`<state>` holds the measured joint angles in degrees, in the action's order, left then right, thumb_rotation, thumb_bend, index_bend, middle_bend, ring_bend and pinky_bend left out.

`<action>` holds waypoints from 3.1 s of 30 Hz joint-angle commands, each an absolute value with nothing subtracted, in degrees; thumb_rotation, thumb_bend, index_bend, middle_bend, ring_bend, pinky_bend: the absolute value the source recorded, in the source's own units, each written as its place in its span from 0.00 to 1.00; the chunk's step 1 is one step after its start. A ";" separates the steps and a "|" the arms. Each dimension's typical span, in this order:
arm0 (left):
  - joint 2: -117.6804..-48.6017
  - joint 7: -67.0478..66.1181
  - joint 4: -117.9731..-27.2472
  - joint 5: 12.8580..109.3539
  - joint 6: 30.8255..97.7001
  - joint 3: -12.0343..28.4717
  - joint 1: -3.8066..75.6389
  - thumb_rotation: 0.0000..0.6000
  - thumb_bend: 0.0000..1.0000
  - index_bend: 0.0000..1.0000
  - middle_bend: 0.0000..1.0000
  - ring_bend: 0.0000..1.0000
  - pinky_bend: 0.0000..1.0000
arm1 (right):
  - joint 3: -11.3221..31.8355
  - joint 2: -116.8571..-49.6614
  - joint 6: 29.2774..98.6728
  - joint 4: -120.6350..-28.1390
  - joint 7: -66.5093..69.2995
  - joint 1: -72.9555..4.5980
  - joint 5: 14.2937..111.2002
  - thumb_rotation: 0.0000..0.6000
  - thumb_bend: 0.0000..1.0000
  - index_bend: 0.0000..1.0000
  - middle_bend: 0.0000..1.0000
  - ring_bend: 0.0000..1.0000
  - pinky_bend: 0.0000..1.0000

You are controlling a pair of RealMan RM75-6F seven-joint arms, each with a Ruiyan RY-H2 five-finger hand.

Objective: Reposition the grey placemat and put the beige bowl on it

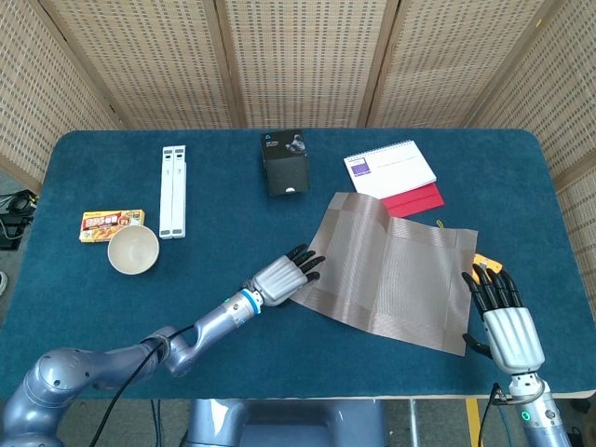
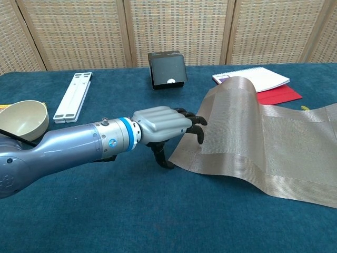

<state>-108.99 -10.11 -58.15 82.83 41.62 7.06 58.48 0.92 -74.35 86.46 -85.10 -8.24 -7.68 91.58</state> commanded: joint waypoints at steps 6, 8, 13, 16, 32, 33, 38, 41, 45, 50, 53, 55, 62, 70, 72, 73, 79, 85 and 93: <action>-109.94 -9.06 -56.63 83.64 42.65 6.38 58.71 1.00 0.41 0.27 0.00 0.00 0.00 | 0.92 -74.14 86.55 -85.27 -7.96 -7.54 91.97 1.00 0.00 0.00 0.00 0.00 0.00; -109.94 -8.70 -56.68 83.54 42.73 6.48 58.76 1.00 0.43 0.27 0.00 0.00 0.00 | 0.92 -74.07 86.53 -85.38 -7.84 -7.52 92.04 1.00 0.00 0.00 0.00 0.00 0.00; -109.92 -8.84 -56.63 83.43 42.77 6.56 59.03 1.00 0.45 0.28 0.00 0.00 0.00 | 0.97 -73.96 86.58 -85.53 -7.86 -7.43 92.16 1.00 0.00 0.00 0.00 0.00 0.00; -110.06 -8.95 -56.56 83.17 42.65 6.55 59.07 1.00 0.45 0.29 0.00 0.00 0.00 | 1.00 -73.91 86.64 -85.57 -7.85 -7.39 92.27 1.00 0.00 0.00 0.00 0.00 0.00; -111.85 -9.87 -54.13 80.39 41.69 7.78 59.34 1.00 0.46 0.37 0.00 0.00 0.00 | 0.98 -73.59 87.15 -85.82 -7.18 -7.15 93.20 1.00 0.00 0.00 0.00 0.00 0.00; -112.08 -9.78 -53.75 80.28 41.62 7.88 59.43 1.00 0.46 0.38 0.00 0.00 0.00 | 0.99 -73.60 87.18 -85.79 -7.18 -7.14 93.24 1.00 0.00 0.00 0.00 0.00 0.00; -113.36 -9.05 -51.83 79.90 41.41 8.23 59.81 1.00 0.48 0.43 0.00 0.00 0.00 | 1.11 -73.57 87.31 -85.79 -7.12 -7.05 93.24 1.00 0.00 0.00 0.00 0.00 0.00; -113.90 -8.30 -50.94 79.98 41.57 8.32 59.94 1.00 0.48 0.46 0.00 0.00 0.00 | 1.12 -73.53 87.28 -85.81 -7.10 -7.02 93.26 1.00 0.00 0.00 0.00 0.00 0.00; -114.27 -7.33 -50.33 80.31 42.04 8.26 59.96 1.00 0.48 0.50 0.00 0.00 0.00 | 1.09 -73.51 87.27 -85.82 -7.04 -7.02 93.41 1.00 0.00 0.01 0.00 0.00 0.00; -114.54 -5.85 -49.85 80.82 42.79 8.06 59.79 1.00 0.50 0.61 0.00 0.00 0.00 | 0.62 -73.35 87.68 -85.92 -6.34 -6.99 94.62 1.00 0.00 0.02 0.00 0.00 0.00; -114.64 -5.42 -49.67 81.18 43.31 7.93 59.72 1.00 0.50 0.65 0.00 0.00 0.00 | 0.41 -73.22 87.94 -86.06 -6.05 -6.94 95.20 1.00 0.00 0.02 0.00 0.00 0.00; -114.55 -5.15 -49.85 81.46 43.78 7.84 59.63 1.00 0.51 0.67 0.00 0.00 0.00 | 0.34 -73.13 88.27 -86.11 -5.97 -6.89 95.63 1.00 0.00 0.02 0.00 0.00 0.00; -112.01 -5.34 -53.93 82.98 46.69 6.22 57.71 1.00 0.54 0.72 0.00 0.00 0.00 | 0.46 -73.00 88.63 -85.99 -5.69 -6.81 95.89 1.00 0.00 0.02 0.00 0.00 0.00; -102.86 -16.63 -70.82 80.08 51.31 3.25 50.80 1.00 0.57 0.74 0.00 0.00 0.00 | 0.45 -72.90 89.45 -86.06 -5.74 -6.61 96.64 1.00 0.00 0.02 0.00 0.00 0.00; -100.47 -19.51 -75.18 78.93 51.58 2.37 49.52 1.00 0.57 0.74 0.00 0.00 0.00 | 0.32 -72.87 89.58 -86.21 -5.77 -6.51 96.84 1.00 0.00 0.02 0.00 0.00 0.00; -98.74 -21.43 -78.03 78.43 51.73 1.61 48.79 1.00 0.57 0.74 0.00 0.00 0.00 | 0.22 -72.84 89.69 -86.34 -5.88 -6.45 97.06 1.00 0.00 0.02 0.00 0.00 0.00; -91.97 -29.61 -89.05 76.01 51.67 -1.68 46.57 1.00 0.57 0.74 0.00 0.00 0.00 | -0.21 -72.81 90.50 -86.82 -6.51 -6.14 98.32 1.00 0.00 0.03 0.00 0.00 0.00; -88.30 -34.78 -96.32 74.71 51.02 -4.29 45.71 1.00 0.57 0.74 0.00 0.00 0.00 | -0.39 -72.82 91.12 -86.95 -6.96 -5.93 99.19 1.00 0.00 0.03 0.00 0.00 0.00; -86.55 -37.83 -101.47 72.72 48.89 -6.10 45.81 1.00 0.57 0.74 0.00 0.00 0.00 | -0.53 -72.82 91.35 -86.93 -7.13 -5.77 99.69 1.00 0.00 0.03 0.00 0.00 0.00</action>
